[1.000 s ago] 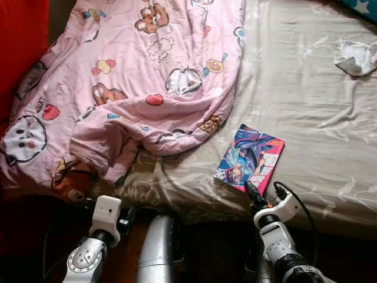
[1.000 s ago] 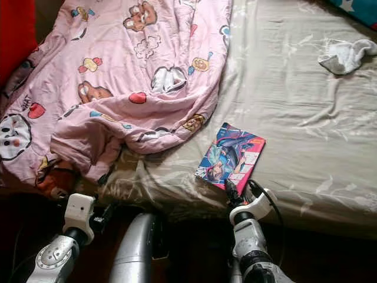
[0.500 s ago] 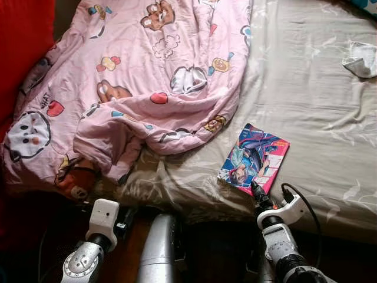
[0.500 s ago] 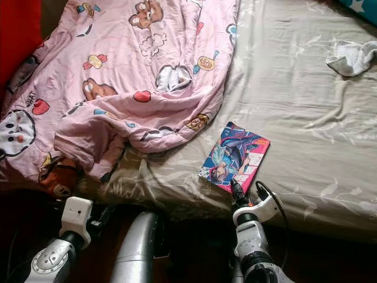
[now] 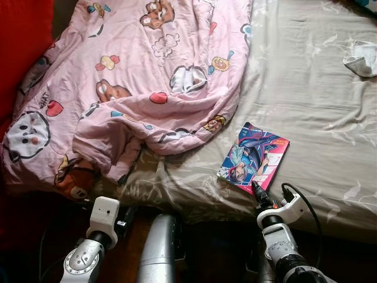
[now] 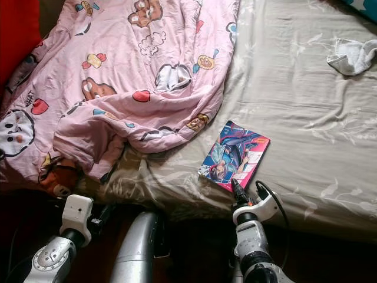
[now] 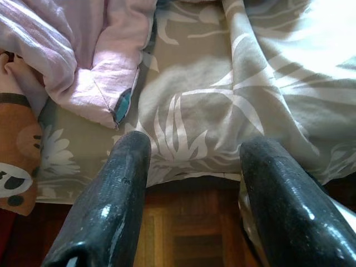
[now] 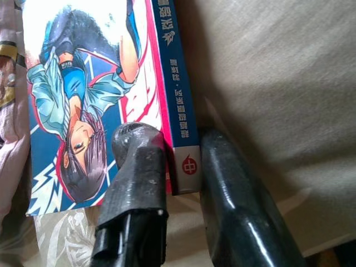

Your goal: Clean up the room

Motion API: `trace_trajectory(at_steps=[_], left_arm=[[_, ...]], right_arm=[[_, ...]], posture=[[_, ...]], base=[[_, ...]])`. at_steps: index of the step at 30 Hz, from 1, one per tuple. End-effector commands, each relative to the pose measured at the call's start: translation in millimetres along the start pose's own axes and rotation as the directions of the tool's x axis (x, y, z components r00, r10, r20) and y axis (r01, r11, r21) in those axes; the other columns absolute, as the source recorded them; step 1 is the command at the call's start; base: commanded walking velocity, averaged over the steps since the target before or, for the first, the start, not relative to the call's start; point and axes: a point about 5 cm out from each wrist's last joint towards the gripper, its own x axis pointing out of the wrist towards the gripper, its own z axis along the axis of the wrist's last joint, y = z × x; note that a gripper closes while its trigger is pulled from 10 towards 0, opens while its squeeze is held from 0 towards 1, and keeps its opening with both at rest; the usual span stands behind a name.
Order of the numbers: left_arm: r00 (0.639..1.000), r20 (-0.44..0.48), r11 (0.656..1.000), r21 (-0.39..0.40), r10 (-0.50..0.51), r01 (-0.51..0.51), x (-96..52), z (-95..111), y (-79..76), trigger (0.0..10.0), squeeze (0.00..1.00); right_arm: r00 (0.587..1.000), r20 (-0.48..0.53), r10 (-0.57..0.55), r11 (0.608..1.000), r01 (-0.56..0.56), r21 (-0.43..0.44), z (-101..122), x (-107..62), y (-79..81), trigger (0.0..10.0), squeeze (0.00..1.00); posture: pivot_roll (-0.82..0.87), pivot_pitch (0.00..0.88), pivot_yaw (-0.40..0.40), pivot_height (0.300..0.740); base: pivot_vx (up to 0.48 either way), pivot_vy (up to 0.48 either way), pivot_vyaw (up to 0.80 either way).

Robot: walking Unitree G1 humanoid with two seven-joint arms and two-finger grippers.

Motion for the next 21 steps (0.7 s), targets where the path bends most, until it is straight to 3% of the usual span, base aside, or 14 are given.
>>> trace_trajectory(at_steps=[1,7,9,10,17,18,21], left_arm=[[0.997,-0.071,1.0,-0.006,0.0,0.0,-5.5,-16,-0.7,10.0,0.0],[0.997,-0.074,1.0,-0.018,0.01,-0.011,3.8,-17,-3.1,10.0,0.0],[0.997,-0.074,1.0,-0.025,0.016,-0.018,7.5,-18,-4.7,10.0,0.0],[0.997,-0.074,0.999,-0.031,0.019,-0.021,11.0,-18,-6.7,10.0,0.0],[0.997,-0.067,0.998,-0.053,0.029,-0.033,27.3,-16,-14.6,10.0,0.0],[0.997,-0.069,0.997,-0.063,0.037,-0.041,32.8,-16,-16.7,10.0,0.0],[0.996,-0.074,0.995,-0.083,0.052,-0.058,37.1,-17,-17.7,10.0,0.0]], right_arm=[[0.998,-0.028,-0.048,0.999,0.048,0.018,-11,-7.2,-9.1,0.0,0.0],[0.998,0.038,0.051,0.998,-0.049,-0.046,3,2.1,7.8,0.0,0.0],[0.993,0.076,0.086,0.992,-0.078,-0.094,11,4.8,13.5,0.0,0.0],[0.989,0.103,0.108,0.983,-0.091,-0.159,18,6.2,17.3,0.0,0.0],[0.958,0.224,0.181,0.961,-0.124,-0.246,44,7.3,28.0,0.0,0.0],[0.952,0.243,0.188,0.945,-0.108,-0.31,51,7.0,30.5,10.0,0.0],[0.948,0.248,0.198,0.889,-0.067,-0.453,55,4.1,33.5,10.0,0.0]], posture=[[0.17,0.351,0.194,0.601],[0.13,0.32,0.17,0.601],[0.11,0.307,0.162,0.601],[0.1,0.295,0.155,0.601],[0.04,0.24,0.115,0.601],[0.02,0.227,0.1,0.601],[0.0,0.215,0.085,0.601]], base=[[0.0,0.0,0.0],[0.0,0.0,0.0],[0.0,0.0,0.0],[0.0,0.0,0.0],[0.0,0.0,0.0],[0.0,0.0,0.0],[0.0,0.0,0.0]])
